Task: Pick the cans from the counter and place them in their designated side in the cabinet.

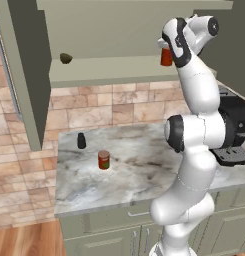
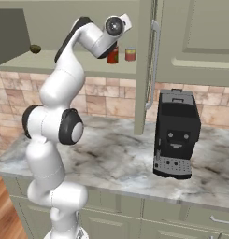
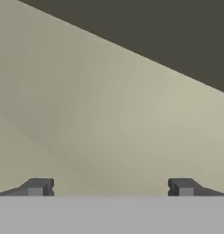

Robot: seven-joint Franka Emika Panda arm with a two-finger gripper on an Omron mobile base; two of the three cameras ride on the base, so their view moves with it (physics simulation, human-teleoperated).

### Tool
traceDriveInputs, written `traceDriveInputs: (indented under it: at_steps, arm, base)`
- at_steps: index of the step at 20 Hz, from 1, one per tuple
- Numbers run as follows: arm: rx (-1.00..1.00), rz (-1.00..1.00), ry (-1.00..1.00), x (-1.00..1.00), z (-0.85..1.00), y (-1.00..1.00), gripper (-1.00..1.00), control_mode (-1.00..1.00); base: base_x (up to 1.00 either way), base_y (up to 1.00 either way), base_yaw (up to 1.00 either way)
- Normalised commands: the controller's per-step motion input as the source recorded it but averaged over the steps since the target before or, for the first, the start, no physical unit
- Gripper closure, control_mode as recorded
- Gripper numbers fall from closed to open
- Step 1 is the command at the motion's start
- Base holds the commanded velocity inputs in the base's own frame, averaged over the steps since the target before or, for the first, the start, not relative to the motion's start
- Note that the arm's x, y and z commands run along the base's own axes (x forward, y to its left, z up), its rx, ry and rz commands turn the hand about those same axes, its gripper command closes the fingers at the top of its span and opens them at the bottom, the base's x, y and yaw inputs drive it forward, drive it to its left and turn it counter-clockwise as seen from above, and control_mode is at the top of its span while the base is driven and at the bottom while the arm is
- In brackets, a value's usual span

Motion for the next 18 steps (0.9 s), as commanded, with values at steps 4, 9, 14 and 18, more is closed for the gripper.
traceDriveInputs:
  at_steps: [4, 9, 14, 18]
  arm:
    - [-0.09, 0.05, -0.13, -0.50, -0.15, 0.44, -1.00, -1.00]
    - [-0.11, 0.05, -0.11, -0.51, -0.20, 0.61, -1.00, -1.00]
    - [-0.08, 0.04, -0.02, -0.60, 0.00, 0.34, -1.00, -1.00]
    - [-0.07, 0.00, 0.09, -0.70, 0.00, 0.17, -1.00, -1.00]
  base:
    - [0.00, 0.00, 0.00]
    - [0.00, 0.00, 0.00]
    - [0.00, 0.00, 0.00]
    - [0.00, 0.00, 0.00]
